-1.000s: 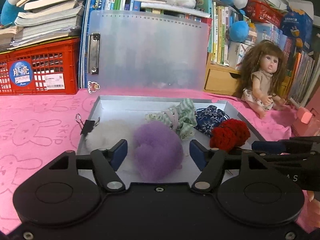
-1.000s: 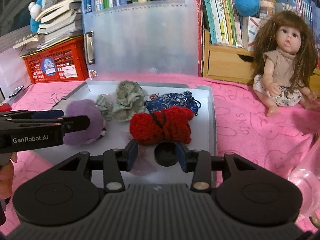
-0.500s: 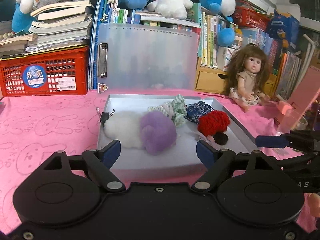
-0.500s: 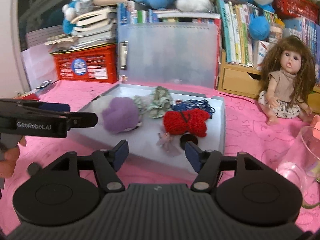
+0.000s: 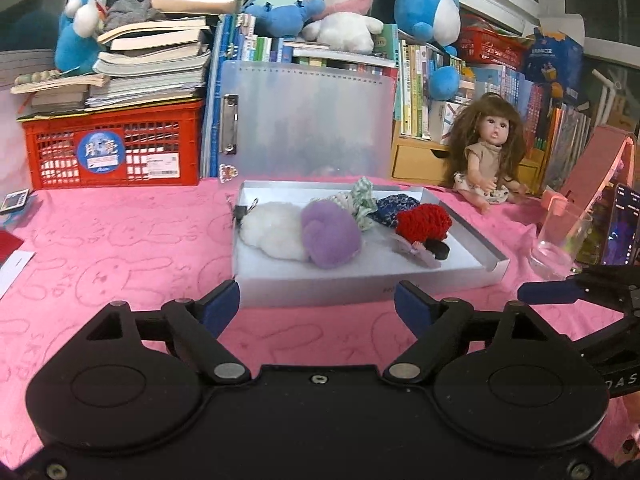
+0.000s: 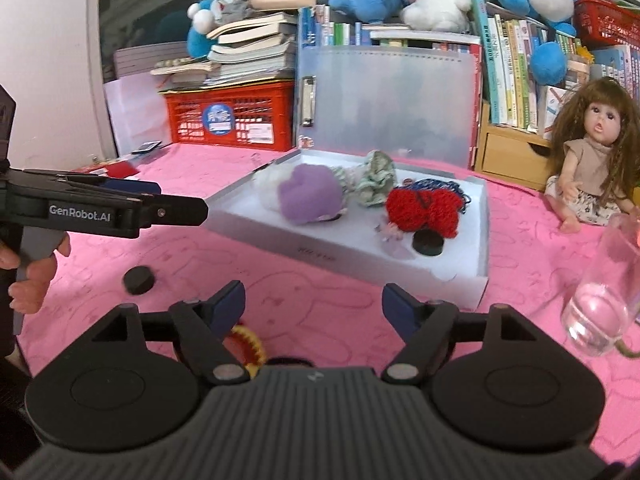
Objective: Organize objects
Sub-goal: 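Grasp the knitted snake with the right tool while the left tool grasps another black puck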
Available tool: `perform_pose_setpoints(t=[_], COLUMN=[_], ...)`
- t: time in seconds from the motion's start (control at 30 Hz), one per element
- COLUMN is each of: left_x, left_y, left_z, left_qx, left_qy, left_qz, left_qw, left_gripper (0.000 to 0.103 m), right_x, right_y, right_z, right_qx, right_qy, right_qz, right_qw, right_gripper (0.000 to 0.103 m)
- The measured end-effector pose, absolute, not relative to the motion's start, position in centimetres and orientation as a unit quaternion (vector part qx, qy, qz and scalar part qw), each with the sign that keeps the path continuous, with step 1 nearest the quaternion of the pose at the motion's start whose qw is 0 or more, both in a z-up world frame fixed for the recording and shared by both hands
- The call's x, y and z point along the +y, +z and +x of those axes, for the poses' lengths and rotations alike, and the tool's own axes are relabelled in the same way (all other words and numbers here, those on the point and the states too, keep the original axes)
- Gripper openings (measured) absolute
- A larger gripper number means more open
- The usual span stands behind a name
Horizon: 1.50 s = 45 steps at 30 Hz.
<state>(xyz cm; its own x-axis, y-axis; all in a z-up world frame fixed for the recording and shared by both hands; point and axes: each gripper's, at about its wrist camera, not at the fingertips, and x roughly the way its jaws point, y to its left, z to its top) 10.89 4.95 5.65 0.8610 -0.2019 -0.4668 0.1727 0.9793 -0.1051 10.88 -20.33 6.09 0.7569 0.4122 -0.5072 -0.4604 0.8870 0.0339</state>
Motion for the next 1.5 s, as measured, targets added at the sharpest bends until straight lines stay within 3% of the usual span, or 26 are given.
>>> perform_pose_setpoints(t=[0.8,1.27,1.4,1.43,1.5], left_x=[7.6,6.8,6.4,6.3,6.1], left_y=[0.1,-0.6,-0.6,-0.6,-0.6], left_z=[6.4,6.9,6.9,6.8,6.6], left_qx=[0.243,0.259,0.257,0.256,0.253], left_qy=[-0.025,-0.040,-0.041,-0.039,-0.037], left_qz=[-0.074,-0.065,-0.052,-0.048,-0.043], left_qw=[0.967,0.963,0.964,0.965,0.966], left_gripper=[0.085,0.054,0.040,0.030,0.030], right_x=[-19.2,-19.3,-19.3,-19.3,-19.1], right_y=[2.9,2.9,2.9,2.9,3.1], right_z=[8.6,8.6,8.6,8.6,8.4], right_qx=[0.282,0.288,0.296,0.298,0.300], right_qy=[0.230,0.226,0.232,0.236,0.246], right_qz=[-0.049,-0.043,-0.035,-0.035,-0.034], right_qw=[0.930,0.930,0.926,0.924,0.921], right_gripper=[0.085,0.085,0.069,0.059,0.043])
